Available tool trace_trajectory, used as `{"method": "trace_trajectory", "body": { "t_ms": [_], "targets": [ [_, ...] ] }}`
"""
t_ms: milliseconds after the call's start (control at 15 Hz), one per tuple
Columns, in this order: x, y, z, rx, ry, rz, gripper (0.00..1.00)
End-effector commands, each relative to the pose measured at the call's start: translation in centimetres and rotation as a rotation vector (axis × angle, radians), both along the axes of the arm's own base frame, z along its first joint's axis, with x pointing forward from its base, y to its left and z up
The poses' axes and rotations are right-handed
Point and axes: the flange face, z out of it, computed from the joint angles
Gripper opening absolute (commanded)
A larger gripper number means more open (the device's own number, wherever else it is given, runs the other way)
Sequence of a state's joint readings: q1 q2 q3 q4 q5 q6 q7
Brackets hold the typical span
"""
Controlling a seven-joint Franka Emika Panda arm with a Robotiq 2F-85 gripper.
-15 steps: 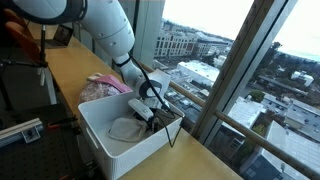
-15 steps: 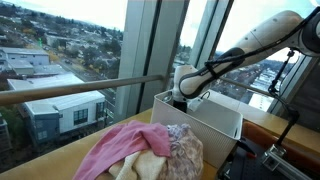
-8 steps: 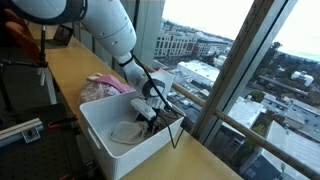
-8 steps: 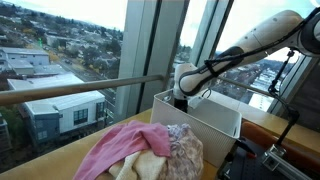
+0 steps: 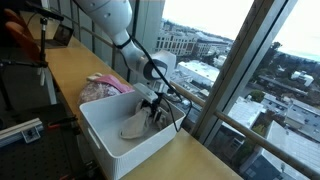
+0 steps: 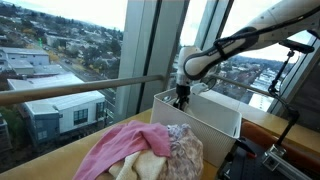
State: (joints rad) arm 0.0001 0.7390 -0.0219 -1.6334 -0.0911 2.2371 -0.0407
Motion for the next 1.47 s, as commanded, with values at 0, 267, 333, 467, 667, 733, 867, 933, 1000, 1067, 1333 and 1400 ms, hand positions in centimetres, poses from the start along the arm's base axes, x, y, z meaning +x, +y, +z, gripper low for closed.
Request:
{"method": "trace_trajectory", "body": {
  "t_ms": [0,267,333,467,667,733,867,933,1000,1067,1333,1400],
  "targets": [
    [-1.0,1.8,9.0,-0.015,-0.125,0.001,0.00],
    [-1.2,5.4,19.4,-0.022,-0.308,0.059,0.00],
    [-1.5,6.6,21.8,-0.021,-0.341,0.079,0.00],
    [-2.6,10.3,26.3,-0.017,-0.399,0.139,0.00],
    [-5.1,16.9,31.6,-0.006,-0.446,0.241,0.00],
    [-6.2,19.5,32.6,-0.004,-0.452,0.273,0.00],
    [-8.9,24.9,34.4,0.000,-0.449,0.330,0.00],
    [-10.4,27.6,35.0,0.005,-0.442,0.353,0.00],
    [-12.1,30.5,34.7,0.008,-0.427,0.373,0.00],
    [-13.9,33.3,34.7,0.016,-0.409,0.391,0.00],
    [-17.4,39.5,30.3,0.016,-0.333,0.438,0.00],
    [-17.6,39.7,29.0,0.007,-0.316,0.443,0.00]
  ]
}}
